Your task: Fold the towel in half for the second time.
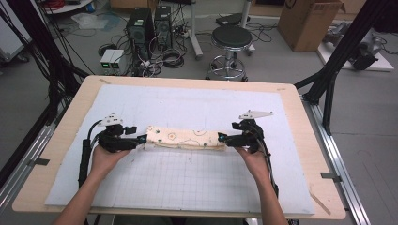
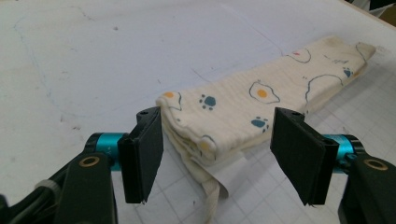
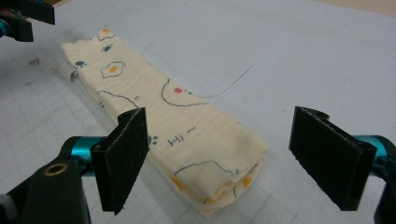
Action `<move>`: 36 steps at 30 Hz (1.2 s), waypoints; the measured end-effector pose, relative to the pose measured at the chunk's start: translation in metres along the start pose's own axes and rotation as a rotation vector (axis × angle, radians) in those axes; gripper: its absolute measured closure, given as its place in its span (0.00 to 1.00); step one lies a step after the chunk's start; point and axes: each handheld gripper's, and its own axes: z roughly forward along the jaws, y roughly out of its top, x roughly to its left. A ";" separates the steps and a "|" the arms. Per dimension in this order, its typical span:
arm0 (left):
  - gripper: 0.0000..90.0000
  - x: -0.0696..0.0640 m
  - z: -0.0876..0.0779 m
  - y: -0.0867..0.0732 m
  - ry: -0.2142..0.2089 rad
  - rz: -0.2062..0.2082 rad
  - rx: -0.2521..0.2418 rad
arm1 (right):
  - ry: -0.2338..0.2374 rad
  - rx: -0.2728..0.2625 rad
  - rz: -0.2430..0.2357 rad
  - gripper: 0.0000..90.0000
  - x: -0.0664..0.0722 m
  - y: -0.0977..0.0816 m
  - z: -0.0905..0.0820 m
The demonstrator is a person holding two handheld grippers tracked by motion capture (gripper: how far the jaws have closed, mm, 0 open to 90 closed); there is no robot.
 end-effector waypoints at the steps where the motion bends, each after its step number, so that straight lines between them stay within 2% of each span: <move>1: 0.39 0.000 -0.002 -0.002 -0.003 0.003 0.003 | 0.001 -0.001 0.006 0.19 0.000 -0.002 -0.001; 5: 0.38 -0.004 -0.009 -0.008 0.012 0.032 -0.003 | -0.001 -0.006 0.020 0.16 0.000 -0.012 -0.006; 9: 0.37 -0.006 -0.012 -0.016 0.030 0.058 0.020 | -0.011 -0.028 0.021 0.14 -0.001 -0.024 -0.015; 12: 0.35 -0.008 -0.015 -0.017 0.022 0.078 0.025 | -0.022 -0.038 0.023 0.14 -0.002 -0.030 -0.020; 17: 0.35 -0.012 -0.019 -0.020 0.006 0.080 -0.004 | -0.032 -0.042 0.021 0.14 -0.002 -0.036 -0.025; 19: 0.35 -0.013 -0.019 -0.024 0.003 0.079 0.001 | -0.033 -0.045 0.020 0.14 -0.001 -0.038 -0.026; 21: 0.34 -0.013 -0.021 -0.026 0.008 0.089 0.010 | -0.038 -0.048 0.004 0.14 0.000 -0.040 -0.026; 27: 0.34 -0.016 -0.031 -0.029 0.003 0.081 -0.017 | -0.043 -0.059 -0.013 0.14 0.003 -0.044 -0.030; 30: 0.34 -0.017 -0.033 -0.031 0.001 0.087 -0.013 | -0.042 -0.038 -0.023 0.14 0.003 -0.047 -0.031; 36: 0.34 -0.017 -0.039 -0.037 0.002 0.092 -0.009 | -0.044 -0.028 -0.021 0.14 0.004 -0.054 -0.036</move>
